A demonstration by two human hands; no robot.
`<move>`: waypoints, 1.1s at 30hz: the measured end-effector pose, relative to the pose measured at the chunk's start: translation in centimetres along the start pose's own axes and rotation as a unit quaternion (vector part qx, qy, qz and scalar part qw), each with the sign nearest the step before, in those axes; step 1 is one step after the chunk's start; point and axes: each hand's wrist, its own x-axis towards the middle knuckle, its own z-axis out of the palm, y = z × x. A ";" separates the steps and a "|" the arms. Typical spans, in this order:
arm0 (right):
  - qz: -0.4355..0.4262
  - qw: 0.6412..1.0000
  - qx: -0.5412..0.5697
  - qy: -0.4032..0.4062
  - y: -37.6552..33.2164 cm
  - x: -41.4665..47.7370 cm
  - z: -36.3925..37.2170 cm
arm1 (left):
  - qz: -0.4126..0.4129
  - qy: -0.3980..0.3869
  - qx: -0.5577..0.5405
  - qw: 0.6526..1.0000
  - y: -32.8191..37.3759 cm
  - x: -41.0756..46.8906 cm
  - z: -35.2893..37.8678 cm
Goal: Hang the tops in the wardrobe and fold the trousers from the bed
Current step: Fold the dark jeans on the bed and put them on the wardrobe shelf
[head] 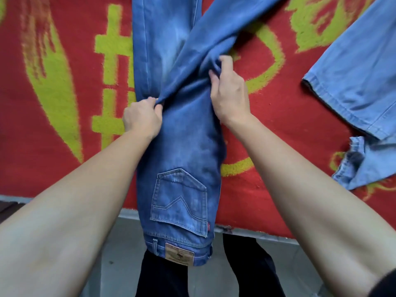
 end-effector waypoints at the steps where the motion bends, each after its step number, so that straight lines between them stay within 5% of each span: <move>1: -0.034 0.999 -0.013 0.016 0.5 0.4 -0.1 | -0.008 0.019 -0.021 1.000 -0.5 0.4 -0.2; 6: 0.105 0.980 -0.170 -0.021 2.6 0.6 1.6 | 0.027 0.047 -0.056 0.997 -2.0 1.2 -0.7; 12: 0.256 0.963 -0.026 0.084 -1.6 4.3 0.7 | 0.014 0.021 -0.070 0.997 -1.4 2.0 -2.6; 16: 0.319 0.937 0.095 0.106 -2.9 11.1 -1.9 | 0.078 0.059 -0.113 0.989 0.9 4.9 -4.7; 20: 0.360 0.846 0.370 0.133 -4.2 15.4 -3.7 | 0.119 0.042 -0.203 0.971 3.9 7.9 -6.4; 25: 0.366 0.774 0.476 0.202 -3.4 19.2 -5.4 | 0.103 0.072 -0.352 0.928 3.9 9.2 -7.4; 27: 0.329 0.812 0.426 0.226 -4.1 21.1 -5.9 | 0.103 0.078 -0.383 0.915 2.6 9.6 -7.2; 30: 0.223 0.914 0.255 0.224 -7.5 23.8 -5.5 | 0.076 0.057 -0.437 0.894 0.6 10.5 -6.6; 33: 0.123 0.985 0.062 0.101 -12.1 26.8 -3.4 | 0.024 0.031 -0.488 0.872 -0.8 11.5 -6.0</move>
